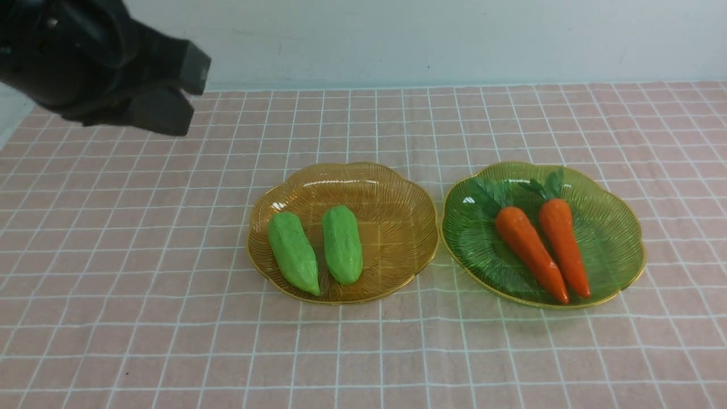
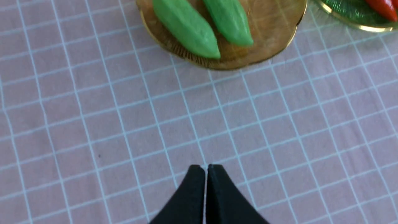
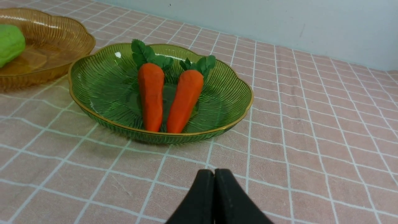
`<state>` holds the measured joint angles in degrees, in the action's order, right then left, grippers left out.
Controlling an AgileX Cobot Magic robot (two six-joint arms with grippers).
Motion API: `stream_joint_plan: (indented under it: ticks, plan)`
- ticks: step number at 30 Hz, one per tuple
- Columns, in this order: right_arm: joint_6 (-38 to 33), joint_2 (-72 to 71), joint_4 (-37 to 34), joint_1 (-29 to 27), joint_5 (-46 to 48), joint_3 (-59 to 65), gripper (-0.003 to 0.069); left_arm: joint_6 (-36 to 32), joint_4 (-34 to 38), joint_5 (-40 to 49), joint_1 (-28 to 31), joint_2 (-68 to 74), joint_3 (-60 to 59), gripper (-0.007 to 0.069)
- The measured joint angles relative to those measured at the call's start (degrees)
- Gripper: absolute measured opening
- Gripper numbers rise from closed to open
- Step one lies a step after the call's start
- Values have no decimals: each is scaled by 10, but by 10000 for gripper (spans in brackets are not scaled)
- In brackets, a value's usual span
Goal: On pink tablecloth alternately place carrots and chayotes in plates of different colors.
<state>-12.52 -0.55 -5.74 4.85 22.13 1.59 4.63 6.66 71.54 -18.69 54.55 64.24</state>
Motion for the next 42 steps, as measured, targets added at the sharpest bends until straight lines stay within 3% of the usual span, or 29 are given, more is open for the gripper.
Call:
stream_joint_plan:
  ticks: [5,14,18,31,42]
  plan:
    - [11,0,0,0,0,0,-15,-10,0,-54,0,-73,-101,-3]
    - [13,0,0,0,0,0,-15,-26,0,-350,0,-207,-302,-3]
    - [18,0,0,0,0,0,-15,-27,0,-427,0,-238,-357,-3]
    - [20,0,0,0,0,0,-15,-27,-4,-442,0,-250,-408,-3]
    - [20,0,0,0,0,0,-15,-27,-94,-438,6,-308,-443,-3]
